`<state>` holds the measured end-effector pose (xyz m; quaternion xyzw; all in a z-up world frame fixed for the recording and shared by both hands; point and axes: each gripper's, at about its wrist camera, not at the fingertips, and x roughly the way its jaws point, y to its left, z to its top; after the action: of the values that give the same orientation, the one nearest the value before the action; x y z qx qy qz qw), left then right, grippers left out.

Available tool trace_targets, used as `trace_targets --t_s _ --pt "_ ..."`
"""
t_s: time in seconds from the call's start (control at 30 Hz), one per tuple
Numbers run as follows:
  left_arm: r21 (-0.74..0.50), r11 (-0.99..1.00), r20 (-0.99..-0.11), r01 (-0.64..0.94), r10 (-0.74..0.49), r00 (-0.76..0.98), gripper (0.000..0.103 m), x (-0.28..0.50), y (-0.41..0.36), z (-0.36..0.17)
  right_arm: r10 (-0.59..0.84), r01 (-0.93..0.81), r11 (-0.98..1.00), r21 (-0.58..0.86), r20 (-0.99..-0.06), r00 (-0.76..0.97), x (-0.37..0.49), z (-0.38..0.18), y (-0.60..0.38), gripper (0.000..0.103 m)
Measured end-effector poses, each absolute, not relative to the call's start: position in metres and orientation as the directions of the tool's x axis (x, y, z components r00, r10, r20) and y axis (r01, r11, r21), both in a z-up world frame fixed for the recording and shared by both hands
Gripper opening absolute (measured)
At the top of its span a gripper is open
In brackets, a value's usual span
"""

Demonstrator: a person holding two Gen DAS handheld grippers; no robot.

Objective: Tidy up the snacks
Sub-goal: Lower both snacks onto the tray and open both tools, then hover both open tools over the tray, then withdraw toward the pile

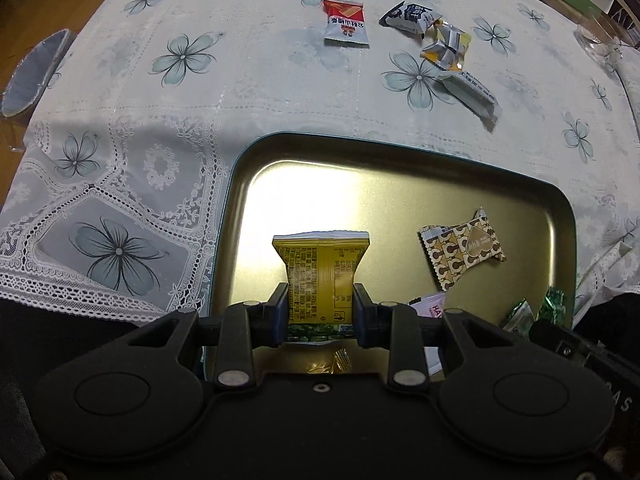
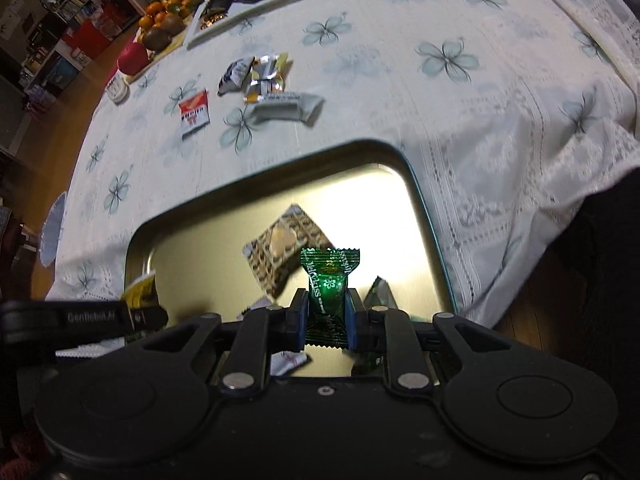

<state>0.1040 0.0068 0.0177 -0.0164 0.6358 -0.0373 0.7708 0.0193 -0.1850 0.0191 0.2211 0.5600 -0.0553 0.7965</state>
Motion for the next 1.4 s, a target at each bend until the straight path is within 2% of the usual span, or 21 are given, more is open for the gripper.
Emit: trace_targets --t_s 0.53,0.63,0.67,0.7,1.4 --pt "-0.076 0.997 -0.971 0.014 -0.077 0.226 0.041 0.072 0.006 0.025 0.144 0.276 0.923 0.267 -0.908 0.394 -0.003 0.035 -0.167 0.021" --pt "-0.075 0.997 -0.973 0.009 -0.075 0.220 0.041 0.063 0.007 0.022 0.155 0.269 0.922 0.280 -0.901 0.405 -0.008 0.037 -0.164 0.025" --pt "-0.073 0.997 -0.973 0.007 -0.073 0.219 0.041 0.060 0.007 0.022 0.156 0.270 0.920 0.283 -0.899 0.409 -0.009 0.038 -0.164 0.032" --pt "-0.071 0.997 -0.973 0.005 -0.071 0.220 0.041 0.058 0.007 0.021 0.161 0.264 0.921 0.287 -0.897 0.411 -0.011 0.039 -0.163 0.033" --pt "-0.008 1.000 -0.965 0.011 -0.010 0.263 0.041 0.026 0.005 0.026 0.139 0.233 0.940 0.248 -0.905 0.401 -0.036 0.039 -0.158 0.033"
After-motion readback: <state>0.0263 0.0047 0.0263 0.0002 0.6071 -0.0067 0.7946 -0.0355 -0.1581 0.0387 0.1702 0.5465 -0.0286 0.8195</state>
